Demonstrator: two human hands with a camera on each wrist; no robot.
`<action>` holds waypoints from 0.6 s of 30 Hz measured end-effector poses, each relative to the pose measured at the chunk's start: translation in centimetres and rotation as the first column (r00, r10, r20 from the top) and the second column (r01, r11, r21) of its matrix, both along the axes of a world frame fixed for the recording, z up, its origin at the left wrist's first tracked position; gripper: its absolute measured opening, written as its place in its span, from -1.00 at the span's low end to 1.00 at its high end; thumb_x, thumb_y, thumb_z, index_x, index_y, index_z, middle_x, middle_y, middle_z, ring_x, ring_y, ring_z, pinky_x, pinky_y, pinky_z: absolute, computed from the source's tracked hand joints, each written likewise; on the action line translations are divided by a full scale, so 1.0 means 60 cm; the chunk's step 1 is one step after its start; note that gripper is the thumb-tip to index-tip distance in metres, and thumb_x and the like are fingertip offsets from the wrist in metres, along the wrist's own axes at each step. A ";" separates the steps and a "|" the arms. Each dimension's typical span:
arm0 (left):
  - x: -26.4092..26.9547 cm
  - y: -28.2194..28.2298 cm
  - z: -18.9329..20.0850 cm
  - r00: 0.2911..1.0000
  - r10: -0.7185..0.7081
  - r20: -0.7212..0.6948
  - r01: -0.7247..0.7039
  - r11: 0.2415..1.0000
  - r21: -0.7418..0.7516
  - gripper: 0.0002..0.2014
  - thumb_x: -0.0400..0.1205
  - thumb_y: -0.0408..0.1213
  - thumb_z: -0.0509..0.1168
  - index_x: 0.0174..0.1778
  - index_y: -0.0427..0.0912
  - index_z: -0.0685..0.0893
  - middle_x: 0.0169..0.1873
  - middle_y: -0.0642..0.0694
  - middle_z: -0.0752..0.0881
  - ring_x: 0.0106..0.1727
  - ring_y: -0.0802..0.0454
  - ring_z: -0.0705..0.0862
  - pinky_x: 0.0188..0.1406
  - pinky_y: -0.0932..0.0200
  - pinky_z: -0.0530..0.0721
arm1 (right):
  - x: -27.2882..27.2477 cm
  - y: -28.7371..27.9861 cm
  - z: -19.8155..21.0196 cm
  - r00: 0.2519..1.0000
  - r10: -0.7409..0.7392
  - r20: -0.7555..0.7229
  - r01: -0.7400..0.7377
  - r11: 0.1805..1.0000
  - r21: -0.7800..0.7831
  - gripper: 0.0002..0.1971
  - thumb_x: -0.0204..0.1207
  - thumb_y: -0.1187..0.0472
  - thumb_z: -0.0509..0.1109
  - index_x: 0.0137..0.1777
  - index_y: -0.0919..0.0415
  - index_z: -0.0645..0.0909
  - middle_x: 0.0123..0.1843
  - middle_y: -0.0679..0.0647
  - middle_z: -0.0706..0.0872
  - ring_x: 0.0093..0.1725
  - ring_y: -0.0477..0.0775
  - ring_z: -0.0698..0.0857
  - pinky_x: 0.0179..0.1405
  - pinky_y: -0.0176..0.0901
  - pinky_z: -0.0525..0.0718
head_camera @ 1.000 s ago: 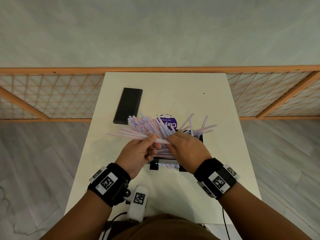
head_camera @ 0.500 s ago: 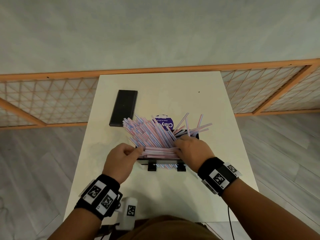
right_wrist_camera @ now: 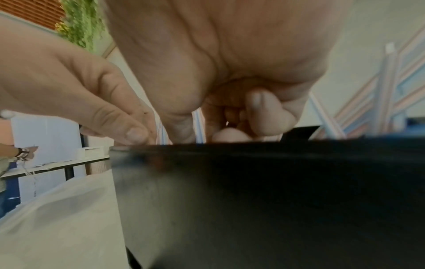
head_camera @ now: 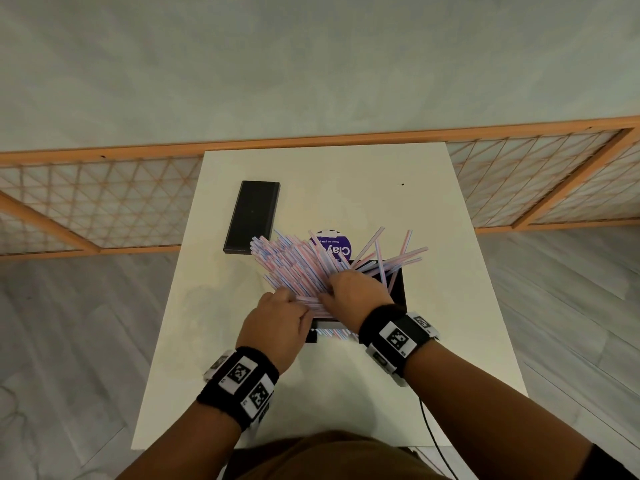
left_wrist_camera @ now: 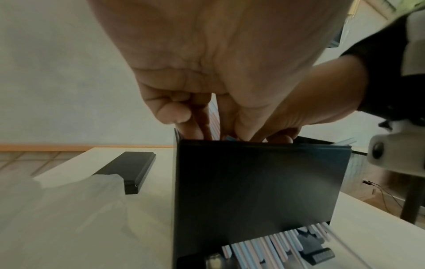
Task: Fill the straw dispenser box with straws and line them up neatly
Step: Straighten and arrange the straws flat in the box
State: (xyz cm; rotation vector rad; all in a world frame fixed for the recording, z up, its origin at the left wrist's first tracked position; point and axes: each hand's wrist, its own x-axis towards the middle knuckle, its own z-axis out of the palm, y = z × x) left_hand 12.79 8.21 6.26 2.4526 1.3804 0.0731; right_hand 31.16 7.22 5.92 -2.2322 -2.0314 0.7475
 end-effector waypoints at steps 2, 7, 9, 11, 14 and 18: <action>0.002 0.001 -0.001 1.000 -0.001 -0.031 0.001 1.000 -0.010 -0.66 0.76 0.03 0.21 -0.02 -0.02 0.86 0.01 -0.02 0.65 -0.01 -0.06 0.58 -0.16 -0.01 0.71 | -0.011 0.006 -0.002 0.999 -0.014 0.048 0.015 1.000 -0.026 -0.66 0.69 -0.15 0.28 -0.03 0.15 0.57 -0.03 0.11 0.66 -0.05 0.19 0.72 -0.10 0.03 0.73; 0.003 0.008 0.003 0.992 -0.068 -0.102 0.065 0.997 -0.033 -0.60 0.79 0.05 0.14 0.02 -0.04 0.85 -0.01 -0.05 0.70 0.03 -0.07 0.63 -0.15 0.01 0.68 | -0.022 0.007 -0.012 0.998 -0.061 -0.008 0.061 0.998 0.022 -0.70 0.67 -0.15 0.32 0.05 0.10 0.59 -0.03 0.08 0.69 -0.06 0.17 0.72 -0.11 0.03 0.74; 0.003 0.013 0.005 0.988 -0.098 -0.123 0.093 0.995 -0.046 -0.59 0.80 0.05 0.12 0.01 -0.04 0.85 0.00 -0.04 0.72 0.04 -0.06 0.63 -0.08 0.02 0.67 | -0.021 0.002 -0.016 0.994 -0.065 -0.086 0.069 0.997 0.040 -0.79 0.70 -0.07 0.27 0.06 0.07 0.56 -0.06 0.05 0.71 -0.06 0.18 0.71 -0.16 -0.02 0.70; 0.005 0.019 0.005 0.988 -0.107 -0.112 0.101 0.993 -0.056 -0.61 0.79 0.04 0.13 -0.03 -0.04 0.83 -0.04 -0.03 0.71 0.02 -0.05 0.63 -0.07 0.04 0.65 | -0.017 -0.001 -0.017 0.989 -0.056 -0.136 0.064 0.997 0.052 -0.83 0.73 0.00 0.21 0.08 0.05 0.57 -0.09 0.04 0.71 -0.07 0.19 0.71 -0.23 -0.07 0.60; 0.007 0.027 0.003 0.998 -0.049 -0.036 0.046 0.995 -0.090 -0.70 0.74 0.06 0.20 -0.21 0.03 0.68 -0.18 0.03 0.65 -0.11 0.00 0.62 -0.17 0.08 0.62 | -0.010 -0.003 -0.005 0.982 -0.008 -0.188 0.025 0.996 0.087 -0.86 0.74 0.07 0.20 0.07 0.08 0.56 -0.17 0.01 0.64 -0.12 0.19 0.67 -0.25 -0.11 0.46; 0.009 0.032 0.016 0.981 0.103 0.167 -0.076 0.984 -0.162 -0.80 0.62 0.12 0.41 -0.12 0.09 0.65 -0.21 0.15 0.65 -0.19 0.15 0.65 -0.21 0.13 0.69 | -0.005 -0.008 0.026 0.979 0.022 -0.201 0.012 0.986 0.166 -0.84 0.72 0.11 0.21 -0.12 0.02 0.36 -0.23 -0.02 0.54 -0.26 0.13 0.54 -0.35 -0.10 0.35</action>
